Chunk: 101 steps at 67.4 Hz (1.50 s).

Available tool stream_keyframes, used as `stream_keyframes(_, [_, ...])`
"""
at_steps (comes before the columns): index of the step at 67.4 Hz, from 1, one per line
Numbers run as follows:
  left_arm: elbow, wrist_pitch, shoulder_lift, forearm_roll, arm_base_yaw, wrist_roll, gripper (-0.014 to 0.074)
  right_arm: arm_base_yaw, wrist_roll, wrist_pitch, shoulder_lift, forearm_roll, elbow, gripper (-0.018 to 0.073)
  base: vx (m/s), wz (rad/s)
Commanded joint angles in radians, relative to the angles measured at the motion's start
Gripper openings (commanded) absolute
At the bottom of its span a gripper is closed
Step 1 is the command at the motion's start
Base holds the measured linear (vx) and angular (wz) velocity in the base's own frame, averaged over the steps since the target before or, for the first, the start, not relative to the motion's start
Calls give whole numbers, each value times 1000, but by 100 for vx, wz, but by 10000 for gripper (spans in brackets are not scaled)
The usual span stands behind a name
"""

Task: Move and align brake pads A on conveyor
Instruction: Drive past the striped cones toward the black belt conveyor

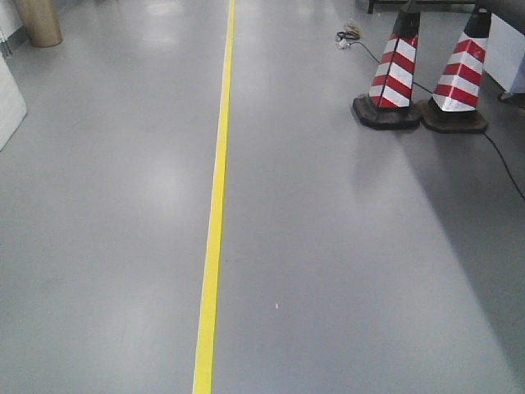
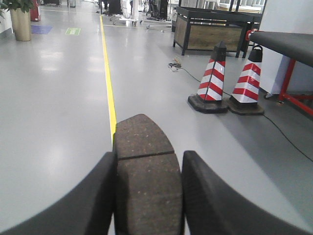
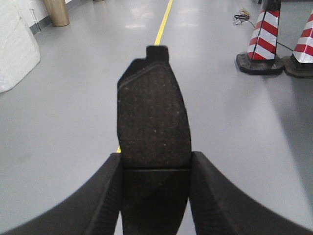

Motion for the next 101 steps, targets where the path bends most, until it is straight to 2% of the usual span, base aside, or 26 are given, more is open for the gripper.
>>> stream_keyframes(1, [-29, -102, 9, -7, -4, -3, -6, -2, -5, -96, 11, -10, -29, -11, 84, -1])
stream_keyframes(101, [-29, -101, 8, -7, -4, -3, -6, -2, -5, -95, 10, -10, -29, -11, 79, -1])
